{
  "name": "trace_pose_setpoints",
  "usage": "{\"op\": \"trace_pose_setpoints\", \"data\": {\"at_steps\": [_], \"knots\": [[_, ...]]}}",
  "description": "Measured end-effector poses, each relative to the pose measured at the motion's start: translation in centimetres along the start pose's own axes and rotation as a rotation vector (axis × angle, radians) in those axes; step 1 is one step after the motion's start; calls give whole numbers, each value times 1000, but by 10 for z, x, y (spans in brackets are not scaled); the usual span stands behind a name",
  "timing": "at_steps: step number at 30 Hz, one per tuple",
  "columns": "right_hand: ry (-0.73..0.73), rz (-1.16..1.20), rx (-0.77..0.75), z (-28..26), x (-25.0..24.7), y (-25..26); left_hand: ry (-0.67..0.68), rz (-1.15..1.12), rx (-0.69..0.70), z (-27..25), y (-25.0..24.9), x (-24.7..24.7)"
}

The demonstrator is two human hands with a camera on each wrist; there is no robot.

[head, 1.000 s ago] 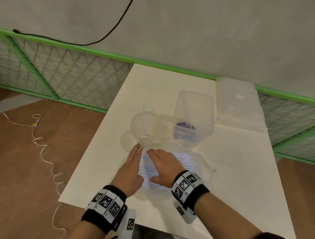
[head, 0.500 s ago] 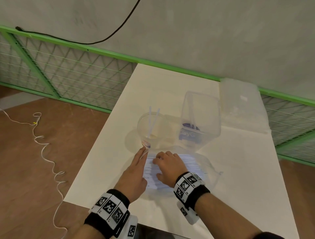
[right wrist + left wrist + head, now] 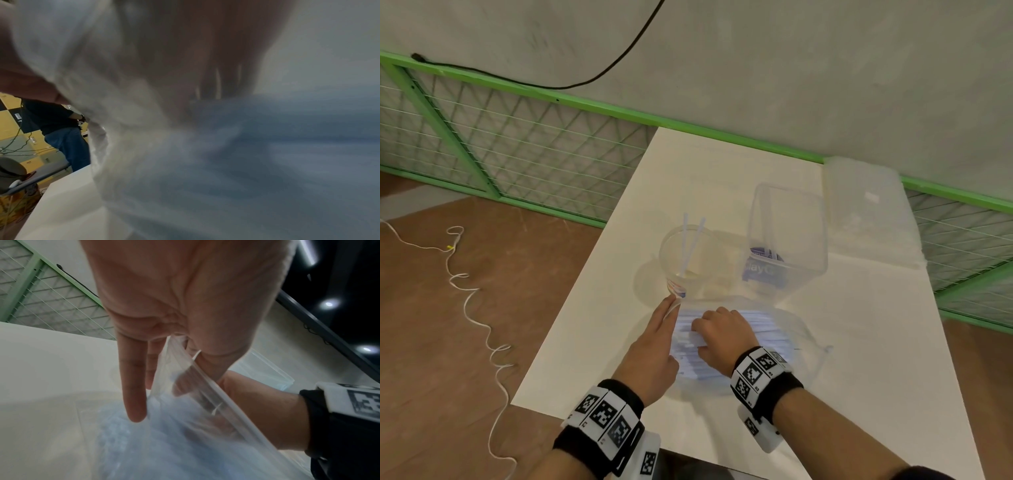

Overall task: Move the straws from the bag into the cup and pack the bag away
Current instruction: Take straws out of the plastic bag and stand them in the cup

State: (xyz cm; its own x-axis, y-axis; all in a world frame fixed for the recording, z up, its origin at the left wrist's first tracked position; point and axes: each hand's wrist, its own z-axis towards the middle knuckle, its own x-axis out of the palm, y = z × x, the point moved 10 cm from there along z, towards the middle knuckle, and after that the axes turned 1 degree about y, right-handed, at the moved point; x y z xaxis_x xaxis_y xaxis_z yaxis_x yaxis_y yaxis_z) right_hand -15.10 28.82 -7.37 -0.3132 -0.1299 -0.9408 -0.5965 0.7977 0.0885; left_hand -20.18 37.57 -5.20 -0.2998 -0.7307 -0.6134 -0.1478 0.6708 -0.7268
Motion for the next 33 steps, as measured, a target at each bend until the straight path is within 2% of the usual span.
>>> {"op": "trace_pose_setpoints", "data": {"at_steps": [7,12,15,17,21,24,26,30,33], "knots": [[31,-19,-4,-4,7,-2,-11,-4,1,0,-2,-1],[-63,156,19,-15,-7,-12,-17,-9,5,0,-3,-2],[-86,274,89,-25,-18,-28,-17,-5,-4,-1,-4,-3],[-177,310,114,-34,-35,-37,-19,-3,1,-1,-5,-4],[-452,513,97,-66,-88,-50,-18,-9,4,-1,-4,-4],[-683,837,98,-97,-135,-62,-14,-10,9,0,-3,-3],[-767,1089,121,-108,-147,-71,-11,-9,10,0,-2,-2],[-804,1374,219,-102,-121,-82,-8,-20,12,1,-5,-3],[-676,1377,384,-89,-68,-89,-7,-16,18,2,-7,-4]]}}
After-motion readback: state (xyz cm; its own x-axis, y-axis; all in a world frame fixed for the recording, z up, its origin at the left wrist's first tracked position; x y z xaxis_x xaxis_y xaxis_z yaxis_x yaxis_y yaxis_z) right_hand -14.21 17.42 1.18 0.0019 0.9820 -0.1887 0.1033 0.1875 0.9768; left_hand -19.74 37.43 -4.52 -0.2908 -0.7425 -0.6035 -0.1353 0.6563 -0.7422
